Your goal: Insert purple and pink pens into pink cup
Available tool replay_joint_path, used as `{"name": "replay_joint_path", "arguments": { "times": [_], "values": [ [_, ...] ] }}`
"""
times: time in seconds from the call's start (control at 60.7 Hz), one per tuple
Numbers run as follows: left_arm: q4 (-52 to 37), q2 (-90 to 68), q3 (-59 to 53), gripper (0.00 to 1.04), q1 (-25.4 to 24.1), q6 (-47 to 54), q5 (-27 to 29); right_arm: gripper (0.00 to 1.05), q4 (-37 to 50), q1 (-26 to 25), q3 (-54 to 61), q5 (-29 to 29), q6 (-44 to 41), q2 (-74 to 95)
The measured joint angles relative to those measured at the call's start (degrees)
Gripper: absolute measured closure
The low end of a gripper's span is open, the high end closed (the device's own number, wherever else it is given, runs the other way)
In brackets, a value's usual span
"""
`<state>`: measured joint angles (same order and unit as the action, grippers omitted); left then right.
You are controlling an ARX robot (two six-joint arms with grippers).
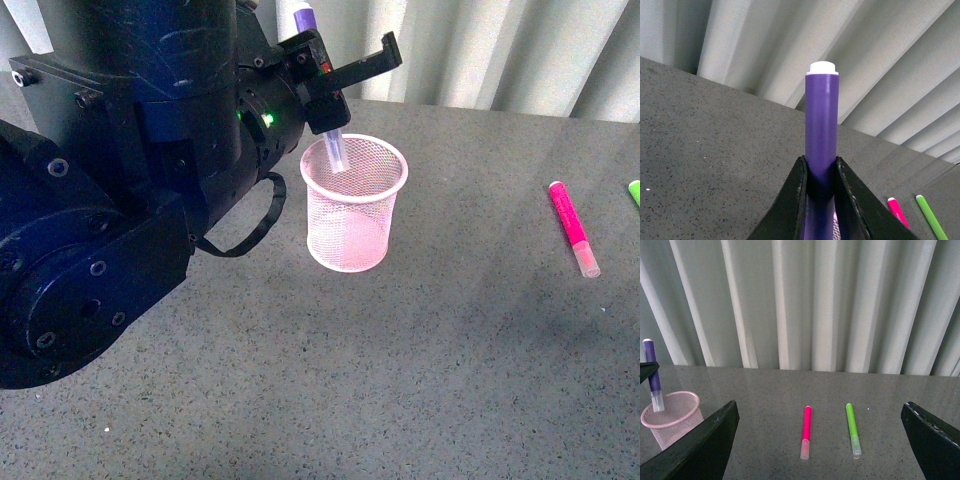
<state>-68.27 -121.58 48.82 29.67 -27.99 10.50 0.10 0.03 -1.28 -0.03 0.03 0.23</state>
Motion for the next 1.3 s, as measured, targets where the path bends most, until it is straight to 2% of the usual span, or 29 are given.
{"name": "replay_joint_path", "arguments": {
  "times": [0.231, 0.478, 0.807, 0.956, 1.17, 1.302],
  "values": [
    [-0.92, -1.95, 0.04, 0.92, 0.20, -0.44, -1.25, 0.07, 0.00, 0.00, 0.00, 0.00, 0.00, 0.00],
    [1.73, -3.32, 1.03, 0.92, 0.33, -1.84, 0.33, 0.07, 0.00, 0.00, 0.00, 0.00, 0.00, 0.00],
    [8.61, 3.65, -1.88, 0.36, -1.57, -3.61, -2.62, 0.07, 0.00, 0.00, 0.00, -0.02, 0.00, 0.00],
    [9.90, 10.84, -5.51, 0.06, -3.06, -3.34, -5.20, 0.07, 0.00, 0.00, 0.00, 0.00, 0.00, 0.00],
    [11.39, 12.61, -7.98, 0.07, -4.20, -2.93, -4.68, 0.07, 0.00, 0.00, 0.00, 0.00, 0.00, 0.00],
    [24.00, 20.09, -8.09, 0.07, -5.70, 3.43, -6.21, 0.07, 0.00, 0.00, 0.00, 0.00, 0.00, 0.00]
  ]
}}
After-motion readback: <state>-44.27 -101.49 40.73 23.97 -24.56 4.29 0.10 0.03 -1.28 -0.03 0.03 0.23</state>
